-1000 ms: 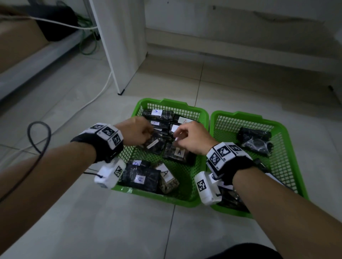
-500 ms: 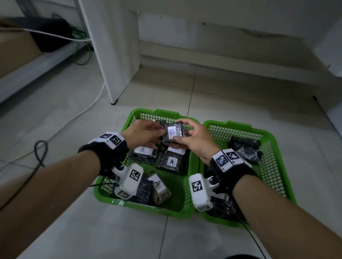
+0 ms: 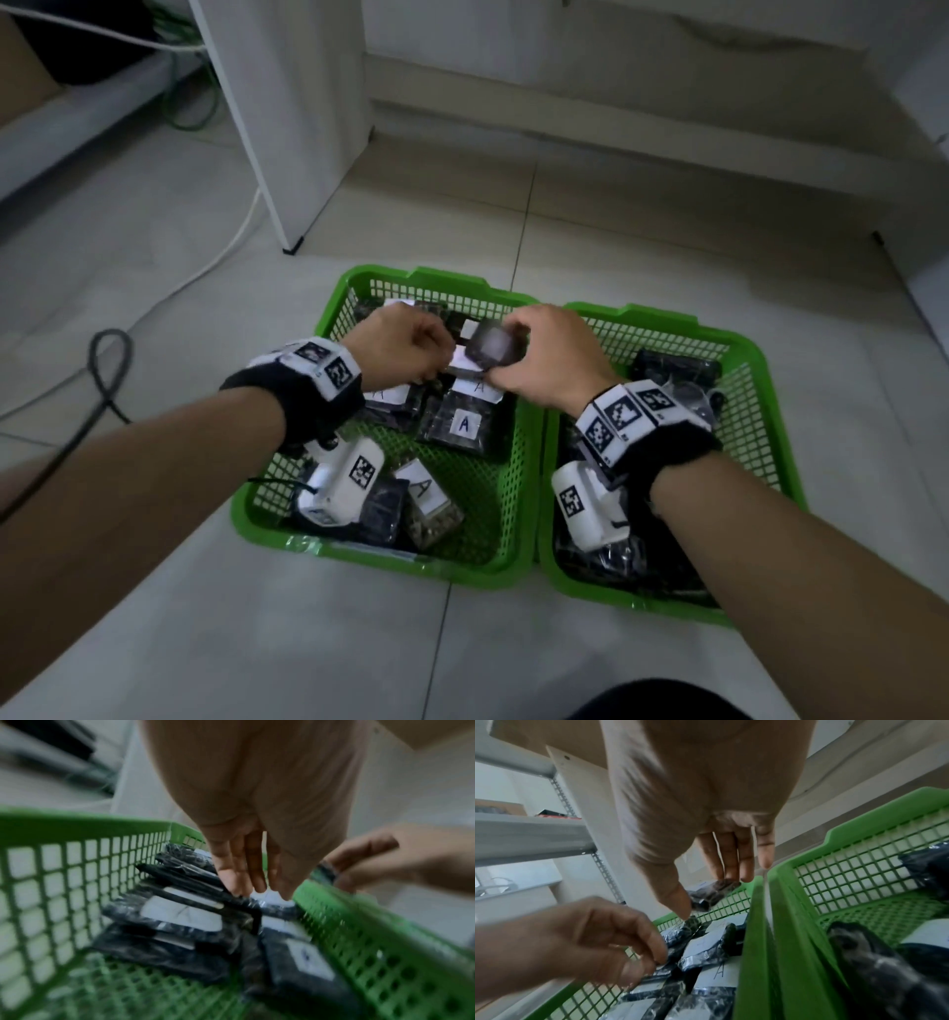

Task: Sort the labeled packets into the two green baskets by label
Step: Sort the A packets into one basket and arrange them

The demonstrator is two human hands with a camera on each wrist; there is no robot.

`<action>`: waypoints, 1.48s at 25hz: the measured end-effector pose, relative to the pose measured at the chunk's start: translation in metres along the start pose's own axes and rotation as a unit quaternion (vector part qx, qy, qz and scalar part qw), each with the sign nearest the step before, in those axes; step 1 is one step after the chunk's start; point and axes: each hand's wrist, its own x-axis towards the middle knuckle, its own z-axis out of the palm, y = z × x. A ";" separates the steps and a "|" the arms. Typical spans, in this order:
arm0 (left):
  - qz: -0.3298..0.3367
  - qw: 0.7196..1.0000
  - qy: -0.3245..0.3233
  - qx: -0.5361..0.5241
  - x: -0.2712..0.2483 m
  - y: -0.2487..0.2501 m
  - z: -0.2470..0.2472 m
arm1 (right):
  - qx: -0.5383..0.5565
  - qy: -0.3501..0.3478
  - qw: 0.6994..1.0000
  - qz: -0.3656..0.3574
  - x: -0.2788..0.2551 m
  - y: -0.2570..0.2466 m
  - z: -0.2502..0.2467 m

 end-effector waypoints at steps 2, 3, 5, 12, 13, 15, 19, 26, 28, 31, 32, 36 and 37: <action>0.066 0.976 -0.062 0.199 -0.007 -0.014 0.002 | -0.001 0.011 0.999 0.043 0.000 0.005 -0.001; 0.080 0.960 -0.094 0.253 -0.010 -0.018 0.004 | -0.005 0.010 0.999 0.051 0.000 0.005 -0.003; 0.091 0.933 -0.142 0.317 -0.013 -0.018 0.014 | -0.037 -0.010 0.998 0.040 -0.003 0.002 -0.004; 0.113 0.914 -0.138 0.365 -0.009 -0.017 0.035 | -0.168 -0.089 0.982 -0.002 -0.019 -0.012 -0.005; 0.109 0.913 -0.142 0.366 -0.008 -0.019 0.034 | -0.167 -0.084 0.982 -0.001 -0.019 -0.013 -0.005; 0.103 0.921 -0.135 0.351 -0.008 -0.020 0.028 | -0.155 -0.063 0.986 0.008 -0.017 -0.013 -0.010; 0.145 0.916 -0.073 0.366 0.003 -0.021 0.016 | -0.125 -0.045 0.991 0.033 -0.012 -0.012 -0.018; 0.134 0.912 -0.142 0.360 0.006 -0.025 0.012 | -0.175 -0.141 0.974 -0.031 -0.023 -0.025 0.013; 0.146 0.915 -0.124 0.355 0.002 -0.026 0.010 | -0.199 -0.123 0.971 -0.040 -0.019 -0.026 0.018; 0.160 0.917 -0.091 0.353 -0.006 -0.028 0.002 | -0.223 -0.102 0.968 -0.054 -0.019 -0.031 0.019; 0.160 0.922 -0.089 0.342 -0.010 -0.030 -0.001 | -0.226 -0.090 0.968 -0.060 -0.021 -0.034 0.019; 0.077 0.930 -0.179 0.311 -0.028 -0.032 -0.008 | -0.131 -0.137 0.981 -0.029 -0.029 -0.059 0.023; 0.047 0.927 -0.208 0.308 -0.033 -0.033 -0.008 | -0.101 -0.200 0.975 -0.010 -0.033 -0.066 0.029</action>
